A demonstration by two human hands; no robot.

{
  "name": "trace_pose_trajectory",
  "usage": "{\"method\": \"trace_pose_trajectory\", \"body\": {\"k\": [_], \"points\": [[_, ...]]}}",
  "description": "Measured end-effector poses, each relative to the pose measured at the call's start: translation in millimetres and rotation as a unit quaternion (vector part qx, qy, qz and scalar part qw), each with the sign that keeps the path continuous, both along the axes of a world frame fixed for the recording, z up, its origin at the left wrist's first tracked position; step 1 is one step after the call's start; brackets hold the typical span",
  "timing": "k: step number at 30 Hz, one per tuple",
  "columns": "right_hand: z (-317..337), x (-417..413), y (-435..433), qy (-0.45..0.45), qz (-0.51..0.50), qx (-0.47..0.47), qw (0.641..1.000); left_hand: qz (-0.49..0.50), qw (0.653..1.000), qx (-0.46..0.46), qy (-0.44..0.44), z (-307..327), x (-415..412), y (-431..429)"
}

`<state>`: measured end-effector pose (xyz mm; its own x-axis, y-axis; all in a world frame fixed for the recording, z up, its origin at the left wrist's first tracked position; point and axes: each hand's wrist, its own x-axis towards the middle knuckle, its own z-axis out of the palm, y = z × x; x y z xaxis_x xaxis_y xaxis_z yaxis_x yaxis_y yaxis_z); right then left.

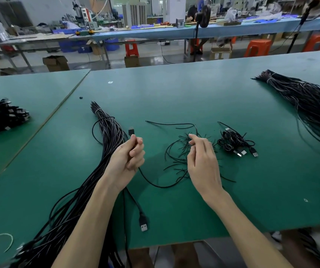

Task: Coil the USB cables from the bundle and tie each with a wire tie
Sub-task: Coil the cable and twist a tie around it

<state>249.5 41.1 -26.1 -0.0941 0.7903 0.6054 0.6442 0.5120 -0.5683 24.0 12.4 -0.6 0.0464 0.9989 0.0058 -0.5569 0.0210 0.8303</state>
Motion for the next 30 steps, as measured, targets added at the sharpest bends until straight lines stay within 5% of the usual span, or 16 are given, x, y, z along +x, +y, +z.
{"method": "trace_pose_trajectory", "body": {"k": [9, 18, 30], "points": [[1.6, 1.9, 4.1, -0.001, -0.037, -0.003, 0.999, 0.005, 0.979, -0.006, -0.202, 4.6, -6.9, -2.7], [0.6, 3.9, 10.7, 0.032, -0.07, -0.029, 0.997, -0.007, 0.991, -0.004, -0.137, 4.8, -5.7, -5.0], [-2.8, -1.0, 11.6, -0.111, -0.076, 0.015, 0.991, 0.033, 0.978, -0.001, -0.207, 5.2, -1.1, -3.2]]}}
